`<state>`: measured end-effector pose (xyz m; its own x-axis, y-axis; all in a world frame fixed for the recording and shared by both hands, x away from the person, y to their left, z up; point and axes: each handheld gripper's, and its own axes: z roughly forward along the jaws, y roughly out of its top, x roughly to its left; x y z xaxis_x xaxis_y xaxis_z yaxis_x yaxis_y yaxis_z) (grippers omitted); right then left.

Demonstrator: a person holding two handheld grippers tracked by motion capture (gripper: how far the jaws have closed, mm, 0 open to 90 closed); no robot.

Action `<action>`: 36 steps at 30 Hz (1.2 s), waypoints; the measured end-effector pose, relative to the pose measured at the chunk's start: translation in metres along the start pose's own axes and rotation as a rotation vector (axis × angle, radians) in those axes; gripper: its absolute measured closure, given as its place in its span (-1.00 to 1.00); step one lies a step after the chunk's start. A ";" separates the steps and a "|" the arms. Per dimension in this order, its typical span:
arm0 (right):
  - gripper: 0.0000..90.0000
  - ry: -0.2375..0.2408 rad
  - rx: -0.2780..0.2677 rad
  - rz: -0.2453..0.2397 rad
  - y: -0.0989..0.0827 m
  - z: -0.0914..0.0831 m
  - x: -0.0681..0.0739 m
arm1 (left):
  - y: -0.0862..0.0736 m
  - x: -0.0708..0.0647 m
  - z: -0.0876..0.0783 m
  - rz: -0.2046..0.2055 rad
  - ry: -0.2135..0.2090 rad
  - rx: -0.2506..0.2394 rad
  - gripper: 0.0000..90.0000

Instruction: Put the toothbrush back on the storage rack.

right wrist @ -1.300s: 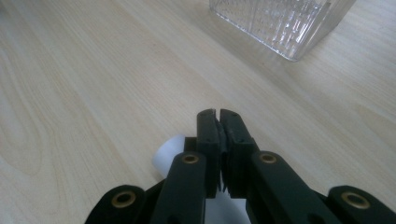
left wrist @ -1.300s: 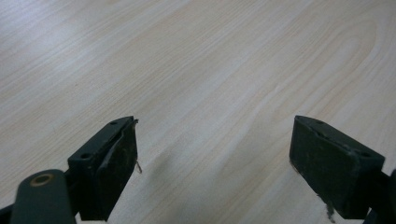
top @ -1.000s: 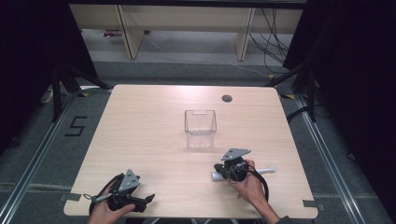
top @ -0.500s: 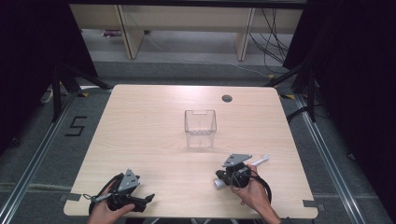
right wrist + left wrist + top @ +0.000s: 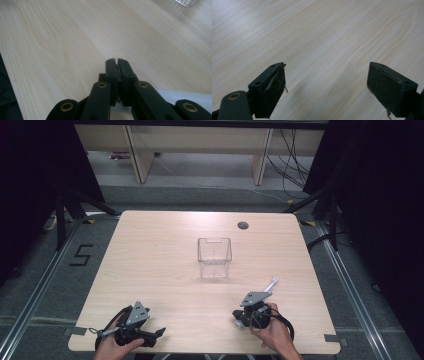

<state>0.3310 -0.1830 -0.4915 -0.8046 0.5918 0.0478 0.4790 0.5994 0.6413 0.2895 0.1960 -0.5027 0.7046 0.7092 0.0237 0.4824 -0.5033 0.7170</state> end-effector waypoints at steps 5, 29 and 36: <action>0.95 -0.004 0.015 -0.008 -0.005 -0.005 0.001 | 0.000 0.000 0.000 0.000 -0.001 -0.001 -0.67; 0.92 -0.045 0.045 0.043 -0.026 -0.027 -0.012 | 0.000 0.000 0.000 0.006 0.001 0.005 -0.67; 0.91 -0.058 0.039 0.034 -0.031 -0.030 -0.018 | 0.000 0.000 0.000 0.007 0.001 0.005 -0.67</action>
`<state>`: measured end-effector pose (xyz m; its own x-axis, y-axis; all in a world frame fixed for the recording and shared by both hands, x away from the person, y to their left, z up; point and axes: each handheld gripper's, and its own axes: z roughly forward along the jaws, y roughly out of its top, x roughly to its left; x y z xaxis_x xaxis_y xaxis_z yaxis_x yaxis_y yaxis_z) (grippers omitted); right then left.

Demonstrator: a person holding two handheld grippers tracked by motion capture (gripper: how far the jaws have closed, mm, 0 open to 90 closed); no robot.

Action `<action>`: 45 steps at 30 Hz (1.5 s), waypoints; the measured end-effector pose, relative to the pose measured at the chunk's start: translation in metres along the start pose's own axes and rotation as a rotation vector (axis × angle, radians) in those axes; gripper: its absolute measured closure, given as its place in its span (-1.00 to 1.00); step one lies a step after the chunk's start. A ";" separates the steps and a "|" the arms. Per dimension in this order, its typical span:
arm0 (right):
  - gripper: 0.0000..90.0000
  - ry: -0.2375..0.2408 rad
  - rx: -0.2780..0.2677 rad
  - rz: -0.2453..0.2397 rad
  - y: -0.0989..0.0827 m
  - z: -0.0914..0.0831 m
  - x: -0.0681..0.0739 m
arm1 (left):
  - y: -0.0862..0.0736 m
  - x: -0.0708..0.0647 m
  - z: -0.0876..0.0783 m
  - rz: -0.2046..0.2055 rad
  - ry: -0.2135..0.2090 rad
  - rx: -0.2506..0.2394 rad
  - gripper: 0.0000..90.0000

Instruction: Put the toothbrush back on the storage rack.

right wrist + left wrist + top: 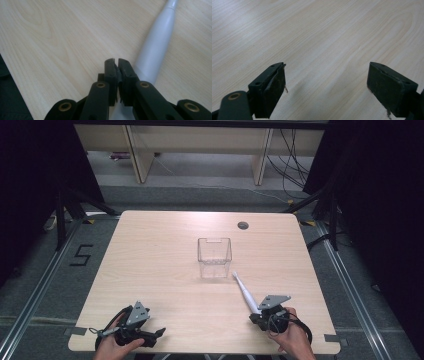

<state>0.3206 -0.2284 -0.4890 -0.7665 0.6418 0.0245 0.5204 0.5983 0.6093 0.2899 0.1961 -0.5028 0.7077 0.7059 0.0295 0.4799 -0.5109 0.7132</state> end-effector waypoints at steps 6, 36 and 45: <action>0.91 0.000 0.007 0.009 -0.002 -0.003 -0.006 | 0.000 0.000 0.000 0.002 -0.007 0.006 -0.67; 0.69 -0.064 0.008 -0.056 0.005 -0.021 -0.010 | 0.000 0.002 -0.001 0.022 -0.006 0.023 -0.67; 0.38 -0.101 0.138 -0.107 0.022 -0.016 -0.010 | 0.001 0.003 -0.002 0.035 -0.004 0.039 -0.67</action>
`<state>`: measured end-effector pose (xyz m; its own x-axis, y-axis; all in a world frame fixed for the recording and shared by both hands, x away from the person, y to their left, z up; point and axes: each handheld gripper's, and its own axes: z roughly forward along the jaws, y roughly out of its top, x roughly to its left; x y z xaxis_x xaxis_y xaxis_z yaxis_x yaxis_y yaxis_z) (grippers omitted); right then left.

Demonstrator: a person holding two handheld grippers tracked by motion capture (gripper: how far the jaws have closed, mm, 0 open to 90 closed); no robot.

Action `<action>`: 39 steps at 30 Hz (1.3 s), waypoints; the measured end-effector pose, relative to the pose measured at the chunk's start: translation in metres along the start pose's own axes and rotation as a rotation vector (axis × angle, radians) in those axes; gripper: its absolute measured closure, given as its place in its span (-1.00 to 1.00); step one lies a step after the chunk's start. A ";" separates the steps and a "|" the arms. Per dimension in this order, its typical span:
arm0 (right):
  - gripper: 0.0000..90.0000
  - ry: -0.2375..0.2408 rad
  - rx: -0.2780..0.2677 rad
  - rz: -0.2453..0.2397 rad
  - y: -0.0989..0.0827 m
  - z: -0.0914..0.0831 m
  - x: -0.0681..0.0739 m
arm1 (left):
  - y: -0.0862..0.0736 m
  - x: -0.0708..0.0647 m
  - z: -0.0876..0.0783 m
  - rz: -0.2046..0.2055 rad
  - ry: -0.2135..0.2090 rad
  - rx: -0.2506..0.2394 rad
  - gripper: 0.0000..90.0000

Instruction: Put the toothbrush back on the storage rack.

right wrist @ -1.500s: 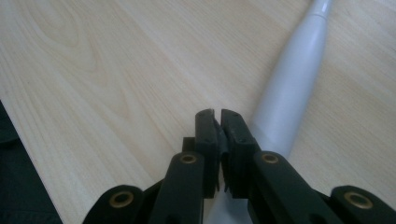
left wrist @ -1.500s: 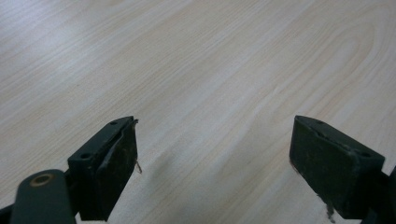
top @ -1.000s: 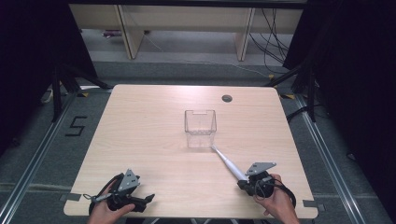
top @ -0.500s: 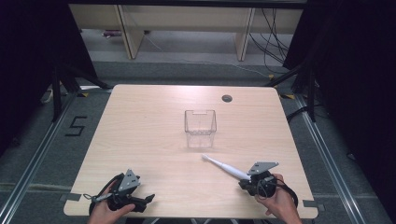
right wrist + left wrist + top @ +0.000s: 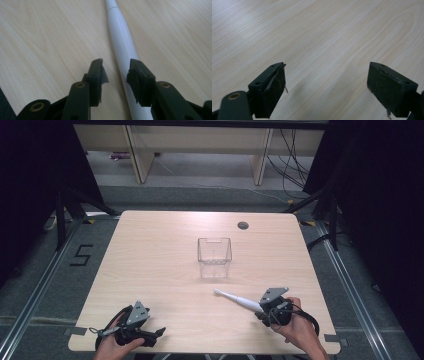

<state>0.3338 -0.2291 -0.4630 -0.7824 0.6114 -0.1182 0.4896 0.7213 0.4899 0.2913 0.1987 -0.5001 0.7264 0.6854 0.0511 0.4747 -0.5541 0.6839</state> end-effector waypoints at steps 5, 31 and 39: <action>0.31 0.006 0.029 -0.026 0.014 0.004 -0.004 | 0.000 0.001 -0.001 0.004 0.001 0.005 -0.67; 0.33 0.048 0.240 -0.112 0.049 0.042 -0.014 | -0.001 -0.002 0.002 -0.041 0.007 -0.031 -0.67; 0.35 0.086 0.301 -0.134 0.058 0.048 -0.017 | -0.001 -0.002 0.002 -0.041 0.008 -0.031 -0.67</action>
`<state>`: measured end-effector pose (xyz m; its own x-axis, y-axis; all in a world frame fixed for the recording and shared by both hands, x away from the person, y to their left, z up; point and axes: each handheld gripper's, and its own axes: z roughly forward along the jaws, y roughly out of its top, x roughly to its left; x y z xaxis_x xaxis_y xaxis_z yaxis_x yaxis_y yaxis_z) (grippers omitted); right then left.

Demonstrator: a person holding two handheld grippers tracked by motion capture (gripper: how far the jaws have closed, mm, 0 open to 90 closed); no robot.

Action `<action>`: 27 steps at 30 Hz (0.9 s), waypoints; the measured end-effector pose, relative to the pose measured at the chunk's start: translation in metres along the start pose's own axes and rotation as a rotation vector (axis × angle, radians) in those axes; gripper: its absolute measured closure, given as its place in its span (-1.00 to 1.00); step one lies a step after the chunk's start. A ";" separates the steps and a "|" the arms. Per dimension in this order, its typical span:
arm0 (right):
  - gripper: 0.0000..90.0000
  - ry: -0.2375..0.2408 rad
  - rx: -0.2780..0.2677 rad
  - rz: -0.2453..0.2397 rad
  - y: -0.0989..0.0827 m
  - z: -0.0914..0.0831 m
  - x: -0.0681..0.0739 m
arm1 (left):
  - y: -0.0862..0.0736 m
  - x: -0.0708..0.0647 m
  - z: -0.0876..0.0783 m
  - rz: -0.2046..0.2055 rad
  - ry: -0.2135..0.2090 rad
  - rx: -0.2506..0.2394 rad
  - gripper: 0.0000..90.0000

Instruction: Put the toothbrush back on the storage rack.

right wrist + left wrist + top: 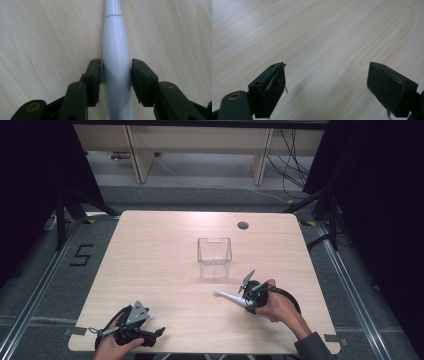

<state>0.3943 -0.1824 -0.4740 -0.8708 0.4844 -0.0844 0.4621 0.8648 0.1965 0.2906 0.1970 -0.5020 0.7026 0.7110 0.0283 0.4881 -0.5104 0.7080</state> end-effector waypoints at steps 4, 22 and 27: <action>0.42 0.026 0.027 -0.012 0.004 0.002 -0.005 | 0.000 0.000 0.000 0.000 0.000 0.000 -0.67; 0.47 0.037 0.139 -0.055 0.017 0.005 -0.010 | 0.000 0.001 -0.001 0.023 -0.007 0.016 -0.67; 0.47 0.044 0.163 -0.032 0.019 0.005 -0.010 | 0.000 0.000 0.000 0.002 -0.001 0.000 -0.67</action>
<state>0.4127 -0.1700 -0.4739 -0.8901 0.4536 -0.0446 0.4524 0.8912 0.0333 0.2905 0.1971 -0.5019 0.7039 0.7097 0.0287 0.4869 -0.5116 0.7079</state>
